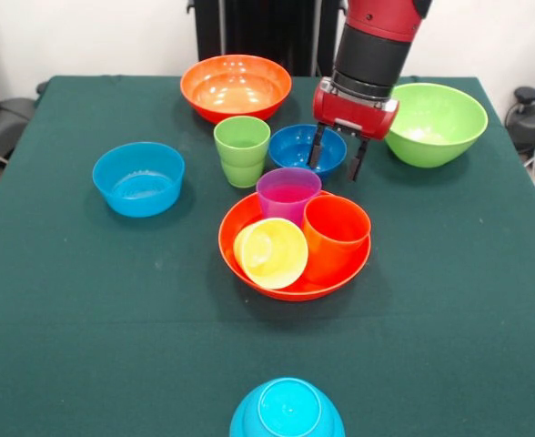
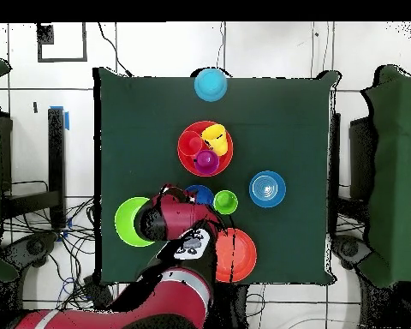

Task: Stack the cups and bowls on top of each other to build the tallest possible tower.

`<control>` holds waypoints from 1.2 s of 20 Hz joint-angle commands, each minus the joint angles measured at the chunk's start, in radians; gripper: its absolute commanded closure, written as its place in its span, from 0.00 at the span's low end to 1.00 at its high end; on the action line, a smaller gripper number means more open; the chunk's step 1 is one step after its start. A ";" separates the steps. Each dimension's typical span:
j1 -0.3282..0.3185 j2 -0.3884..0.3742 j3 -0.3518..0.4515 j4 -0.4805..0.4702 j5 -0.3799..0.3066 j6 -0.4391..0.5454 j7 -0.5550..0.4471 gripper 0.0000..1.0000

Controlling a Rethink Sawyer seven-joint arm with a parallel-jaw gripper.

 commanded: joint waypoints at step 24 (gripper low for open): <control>-0.031 0.022 0.143 0.044 0.032 -0.047 0.169 1.00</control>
